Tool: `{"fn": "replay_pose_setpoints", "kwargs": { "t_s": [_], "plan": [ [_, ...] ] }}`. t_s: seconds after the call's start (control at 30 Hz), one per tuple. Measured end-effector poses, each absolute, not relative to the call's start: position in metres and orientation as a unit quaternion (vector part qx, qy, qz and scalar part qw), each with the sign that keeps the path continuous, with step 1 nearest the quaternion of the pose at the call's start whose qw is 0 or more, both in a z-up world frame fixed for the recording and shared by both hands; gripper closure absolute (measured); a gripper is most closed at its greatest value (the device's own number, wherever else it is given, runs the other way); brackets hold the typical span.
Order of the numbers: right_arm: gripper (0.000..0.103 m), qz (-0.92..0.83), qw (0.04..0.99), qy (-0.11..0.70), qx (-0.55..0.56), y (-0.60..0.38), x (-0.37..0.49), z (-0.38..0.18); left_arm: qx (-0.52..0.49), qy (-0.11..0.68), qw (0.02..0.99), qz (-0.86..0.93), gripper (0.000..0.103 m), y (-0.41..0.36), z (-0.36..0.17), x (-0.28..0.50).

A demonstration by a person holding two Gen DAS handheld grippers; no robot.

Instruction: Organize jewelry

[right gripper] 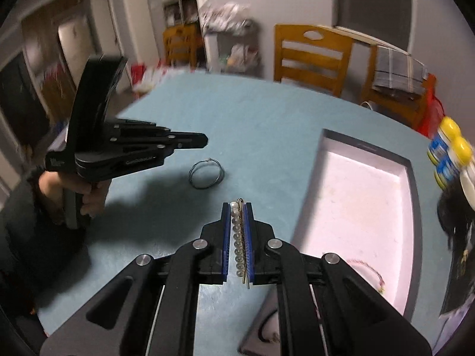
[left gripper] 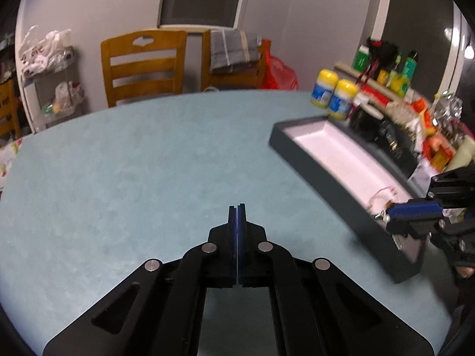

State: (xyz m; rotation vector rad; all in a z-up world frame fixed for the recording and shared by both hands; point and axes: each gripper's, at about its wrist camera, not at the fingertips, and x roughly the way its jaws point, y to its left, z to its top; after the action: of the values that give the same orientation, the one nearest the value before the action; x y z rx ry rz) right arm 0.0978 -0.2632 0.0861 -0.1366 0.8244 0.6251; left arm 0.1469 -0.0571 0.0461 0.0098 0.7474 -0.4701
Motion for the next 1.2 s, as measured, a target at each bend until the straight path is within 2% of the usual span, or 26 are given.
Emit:
{"fn": "replay_pose_setpoints", "kwargs": {
  "t_s": [0.13,0.5,0.7,0.8,0.9,1.13,1.2],
  "plan": [
    [0.095,0.287,0.881,0.375,-0.029,-0.289,0.084,0.090,0.034,0.347,0.908,-0.230,0.103,-0.073,0.055,0.138],
    [0.095,0.275,0.892,0.357,-0.015,-0.306,0.065,0.069,0.064,0.416,0.895,-0.148,0.102,-0.058,0.014,0.164],
    [0.095,0.254,0.902,0.350,0.018,-0.335,0.072,0.062,0.075,0.427,0.891,-0.139,0.089,-0.057,0.006,0.168],
    [0.095,0.251,0.901,0.353,0.030,-0.344,0.073,0.055,0.072,0.427,0.890,-0.144,0.073,-0.057,0.006,0.168],
    [0.095,0.254,0.898,0.357,0.035,-0.346,0.074,0.048,0.085,0.422,0.891,-0.141,0.073,-0.060,0.005,0.166],
    [0.095,0.269,0.894,0.358,0.035,-0.343,0.071,0.048,0.038,0.419,0.890,-0.176,0.073,-0.055,0.015,0.163],
    [0.095,0.269,0.893,0.359,0.034,-0.341,0.070,0.047,0.057,0.428,0.883,-0.186,0.073,-0.065,0.010,0.162]
  ]
}}
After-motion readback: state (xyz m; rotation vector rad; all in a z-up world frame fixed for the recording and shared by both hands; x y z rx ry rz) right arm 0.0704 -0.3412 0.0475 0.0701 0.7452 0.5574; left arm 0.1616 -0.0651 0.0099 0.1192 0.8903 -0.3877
